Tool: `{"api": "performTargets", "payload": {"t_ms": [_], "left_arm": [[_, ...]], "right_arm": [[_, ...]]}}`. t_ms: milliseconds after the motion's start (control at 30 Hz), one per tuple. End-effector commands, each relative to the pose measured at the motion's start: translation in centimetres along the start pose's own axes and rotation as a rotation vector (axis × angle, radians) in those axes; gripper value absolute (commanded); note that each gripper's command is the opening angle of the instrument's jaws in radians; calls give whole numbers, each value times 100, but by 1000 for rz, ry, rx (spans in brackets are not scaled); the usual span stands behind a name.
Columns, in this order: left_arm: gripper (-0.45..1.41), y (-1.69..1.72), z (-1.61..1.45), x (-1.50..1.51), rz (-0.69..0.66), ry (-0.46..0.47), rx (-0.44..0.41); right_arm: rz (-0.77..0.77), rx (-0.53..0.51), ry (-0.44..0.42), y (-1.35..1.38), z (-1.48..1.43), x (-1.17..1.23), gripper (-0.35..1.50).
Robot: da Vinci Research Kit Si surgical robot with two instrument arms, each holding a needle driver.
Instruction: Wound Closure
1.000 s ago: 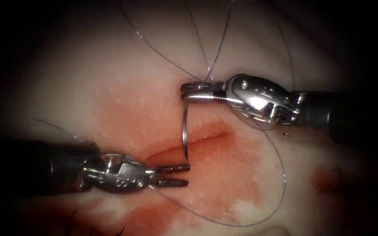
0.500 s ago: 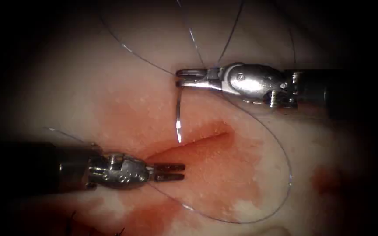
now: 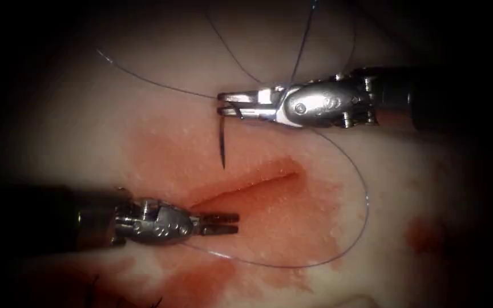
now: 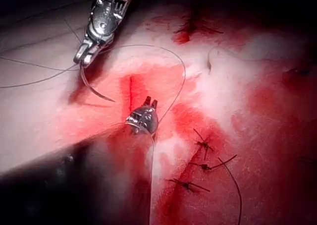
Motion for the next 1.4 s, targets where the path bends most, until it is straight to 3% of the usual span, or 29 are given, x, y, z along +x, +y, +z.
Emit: {"api": "performTargets", "payload": {"t_ms": [33, 467, 1400], "left_arm": [[9, 2, 7, -2, 0, 1, -1], [7, 2, 4, -2, 0, 2, -3], [2, 1, 4, -4, 1, 2, -4]], "right_arm": [[-15, -2, -1, 2, 9, -4, -35], [-118, -21, -24, -6, 10, -12, -35], [-131, -39, -12, -13, 23, -3, -35]]}}
